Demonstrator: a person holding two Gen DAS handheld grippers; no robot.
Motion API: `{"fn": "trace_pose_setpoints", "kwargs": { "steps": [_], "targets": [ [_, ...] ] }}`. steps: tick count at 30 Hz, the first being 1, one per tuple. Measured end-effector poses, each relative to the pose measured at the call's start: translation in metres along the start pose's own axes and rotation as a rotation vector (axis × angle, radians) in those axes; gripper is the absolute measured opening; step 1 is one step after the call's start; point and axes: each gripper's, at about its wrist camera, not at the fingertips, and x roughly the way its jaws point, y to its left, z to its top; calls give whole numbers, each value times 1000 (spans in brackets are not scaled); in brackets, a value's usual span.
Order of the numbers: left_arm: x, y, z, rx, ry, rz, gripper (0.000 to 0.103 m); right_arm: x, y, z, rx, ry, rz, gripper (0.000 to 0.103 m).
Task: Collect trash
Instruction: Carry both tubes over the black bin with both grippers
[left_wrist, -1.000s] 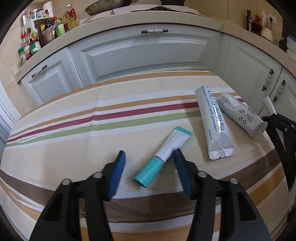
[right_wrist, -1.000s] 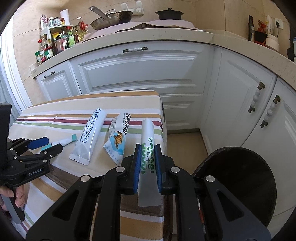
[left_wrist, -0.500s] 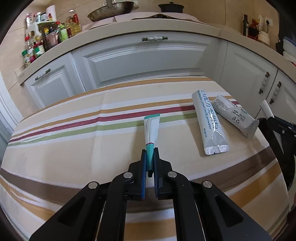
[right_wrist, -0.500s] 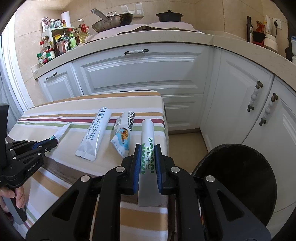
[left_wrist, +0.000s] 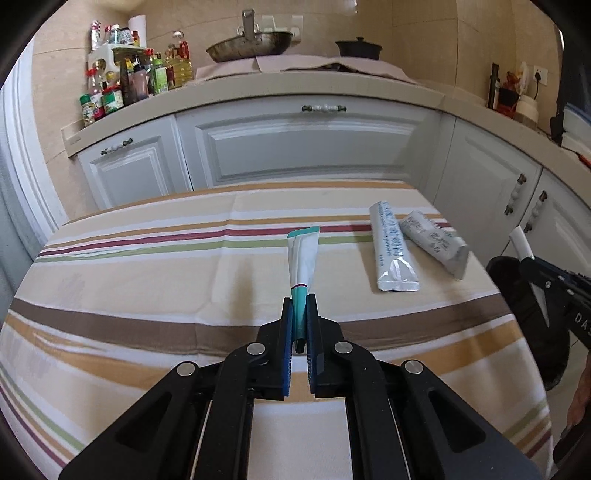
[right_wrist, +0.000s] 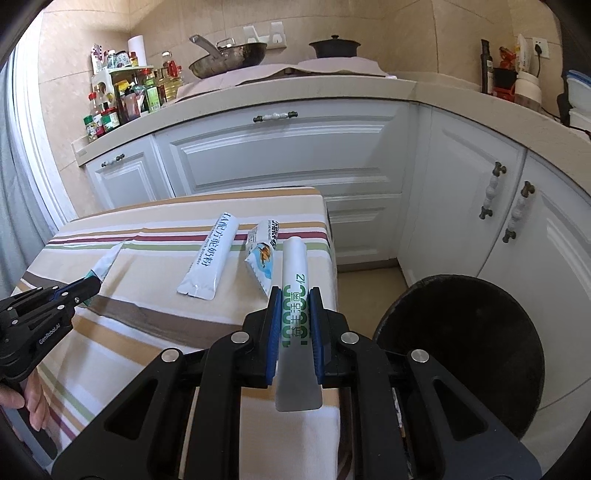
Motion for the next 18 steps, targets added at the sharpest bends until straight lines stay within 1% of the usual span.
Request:
{"fn": "trace_pose_setpoints", "kwargs": {
  "steps": [4, 10, 18],
  "targets": [
    [-17, -9, -1, -7, -40, -7, 7, -16, -4, -4, 6, -17, -15, 15],
    [-34, -28, 0, 24, -77, -33, 7, -38, -17, -12, 23, -46, -52, 15],
    [-50, -66, 0, 67, -104, -96, 7, -67, -45, -18, 63, -82, -124, 15]
  ]
}}
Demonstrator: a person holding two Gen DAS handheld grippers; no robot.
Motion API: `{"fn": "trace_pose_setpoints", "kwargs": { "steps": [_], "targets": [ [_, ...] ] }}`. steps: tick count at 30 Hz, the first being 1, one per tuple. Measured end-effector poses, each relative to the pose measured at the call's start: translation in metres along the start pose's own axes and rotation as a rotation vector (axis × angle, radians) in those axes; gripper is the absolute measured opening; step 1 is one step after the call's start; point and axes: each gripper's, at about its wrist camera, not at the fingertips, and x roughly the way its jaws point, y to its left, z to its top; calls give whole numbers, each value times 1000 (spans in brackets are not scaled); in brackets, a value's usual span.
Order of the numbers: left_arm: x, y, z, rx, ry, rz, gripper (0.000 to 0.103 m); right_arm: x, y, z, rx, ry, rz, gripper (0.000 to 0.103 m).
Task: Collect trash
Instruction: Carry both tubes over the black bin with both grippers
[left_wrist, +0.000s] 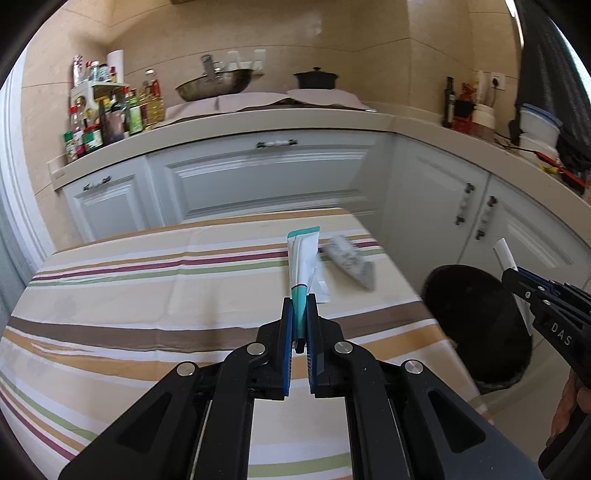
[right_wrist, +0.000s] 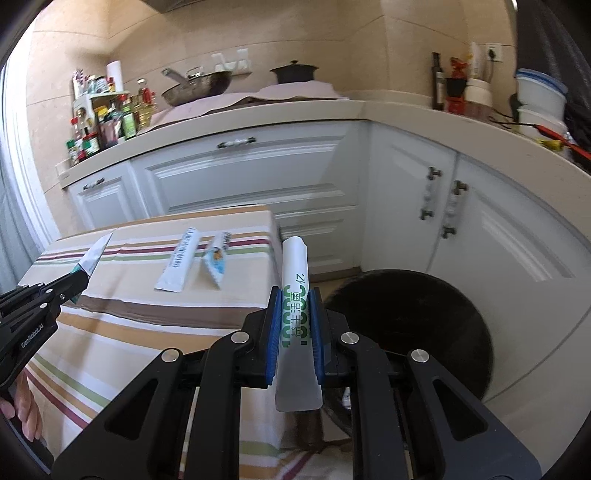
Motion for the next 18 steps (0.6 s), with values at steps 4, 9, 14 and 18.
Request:
{"fn": "trace_pose_setpoints", "kwargs": {
  "steps": [4, 9, 14, 18],
  "targets": [
    [-2, -20, 0, 23, -8, -34, 7, -11, -17, -2, 18, -19, -40, 15],
    [-4, -49, 1, 64, -16, -76, 7, -19, -37, -3, 35, -36, -83, 15],
    [-2, -70, 2, 93, -21, -107, 7, -23, -53, -3, 49, -45, -109, 15],
    [-1, -86, 6, 113, -32, -129, 7, -25, -64, -5, 62, -53, -126, 15]
  ]
}}
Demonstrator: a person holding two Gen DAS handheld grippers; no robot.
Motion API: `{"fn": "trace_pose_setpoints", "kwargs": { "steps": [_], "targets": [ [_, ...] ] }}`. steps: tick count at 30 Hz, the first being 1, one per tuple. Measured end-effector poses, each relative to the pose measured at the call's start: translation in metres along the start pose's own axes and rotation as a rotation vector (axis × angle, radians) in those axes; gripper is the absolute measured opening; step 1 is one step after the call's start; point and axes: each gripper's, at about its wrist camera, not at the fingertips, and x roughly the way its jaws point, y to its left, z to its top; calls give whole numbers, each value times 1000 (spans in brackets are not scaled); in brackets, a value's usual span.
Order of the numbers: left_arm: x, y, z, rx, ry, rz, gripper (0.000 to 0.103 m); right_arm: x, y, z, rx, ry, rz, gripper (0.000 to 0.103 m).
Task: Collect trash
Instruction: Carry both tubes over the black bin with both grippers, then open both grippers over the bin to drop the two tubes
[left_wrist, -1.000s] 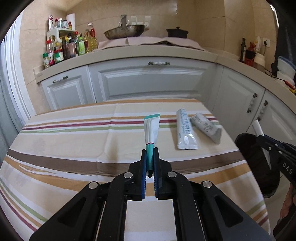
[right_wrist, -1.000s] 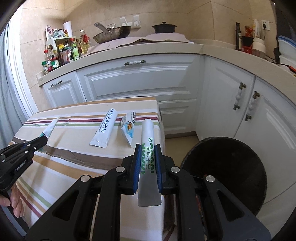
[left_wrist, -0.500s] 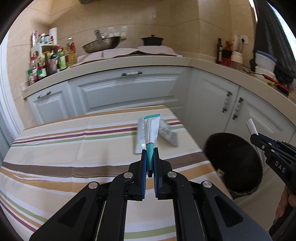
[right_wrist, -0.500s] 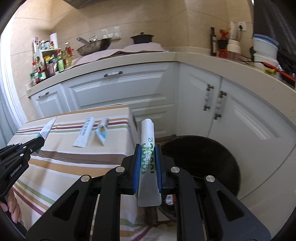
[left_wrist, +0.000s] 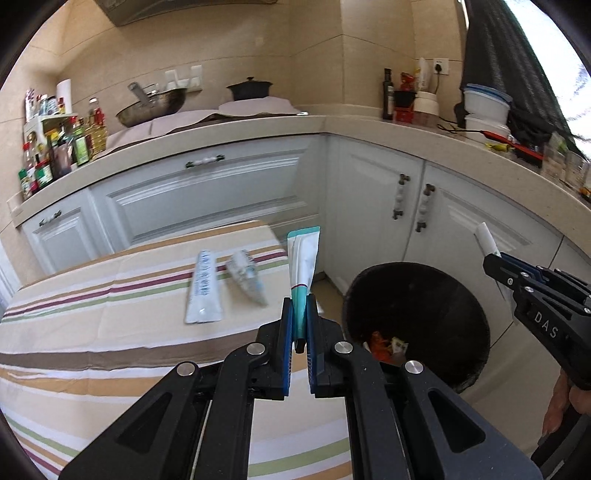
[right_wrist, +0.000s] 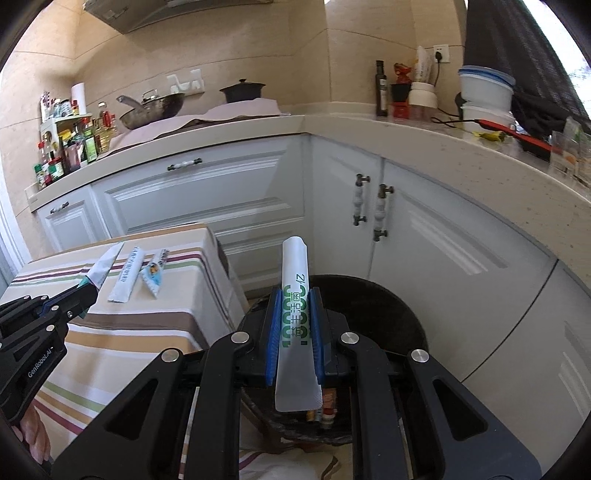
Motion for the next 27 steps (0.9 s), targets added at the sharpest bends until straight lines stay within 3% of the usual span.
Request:
{"fn": "trace_pose_setpoints", "kwargs": {
  "steps": [27],
  "targets": [
    [47, -66, 13, 66, 7, -64, 7, 26, -48, -5, 49, 16, -54, 15]
  ]
}}
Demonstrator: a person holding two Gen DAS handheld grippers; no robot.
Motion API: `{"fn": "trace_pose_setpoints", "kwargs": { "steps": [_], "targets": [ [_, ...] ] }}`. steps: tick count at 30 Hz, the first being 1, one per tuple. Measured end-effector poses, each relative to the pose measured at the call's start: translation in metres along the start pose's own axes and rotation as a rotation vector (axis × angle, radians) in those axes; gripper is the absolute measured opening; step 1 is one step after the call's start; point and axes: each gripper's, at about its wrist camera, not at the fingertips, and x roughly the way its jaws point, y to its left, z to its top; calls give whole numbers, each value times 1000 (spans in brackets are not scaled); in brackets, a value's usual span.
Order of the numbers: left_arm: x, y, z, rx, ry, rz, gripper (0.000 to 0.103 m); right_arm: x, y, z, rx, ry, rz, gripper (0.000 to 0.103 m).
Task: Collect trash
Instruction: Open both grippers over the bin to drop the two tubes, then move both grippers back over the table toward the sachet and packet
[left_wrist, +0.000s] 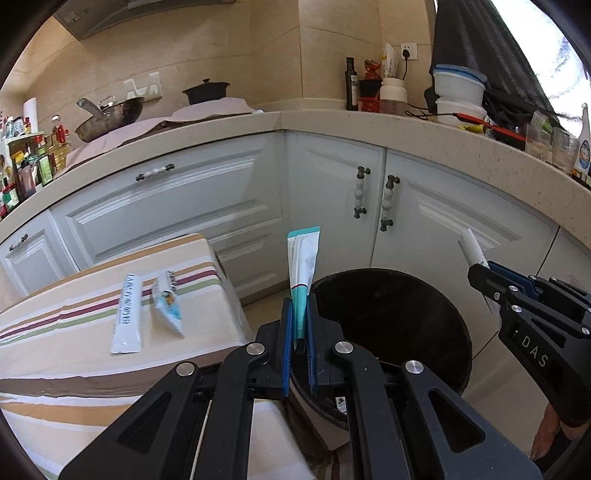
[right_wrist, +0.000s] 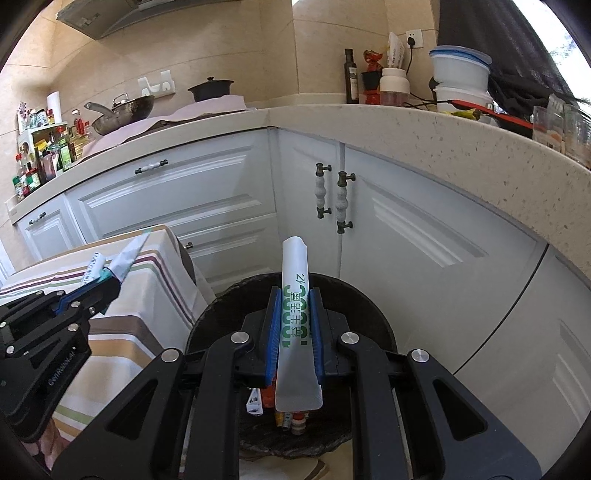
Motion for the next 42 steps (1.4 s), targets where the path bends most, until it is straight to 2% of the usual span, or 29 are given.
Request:
{"fn": "trace_pose_setpoints", "kwargs": {
  "steps": [6, 8, 11, 15, 24, 34, 42],
  "targets": [
    [18, -10, 3, 15, 18, -11, 9, 15, -7, 2, 16, -4, -7, 18],
    [28, -15, 5, 25, 27, -13, 12, 22, -10, 2, 22, 3, -6, 29],
    [41, -21, 5, 36, 47, -11, 16, 30, -12, 3, 25, 6, -22, 36],
    [48, -24, 3, 30, 59, -14, 31, 31, -13, 3, 26, 6, -31, 36],
    [41, -19, 3, 26, 53, 3, 32, 29, -14, 0, 35, 6, -42, 36],
    [17, 19, -1, -23, 49, 56, 36, 25, 13, 7, 10, -5, 16, 37],
    [-3, 80, -10, -99, 49, 169, 42, 31, 70, 14, -51, 6, 123, 39]
  ]
}}
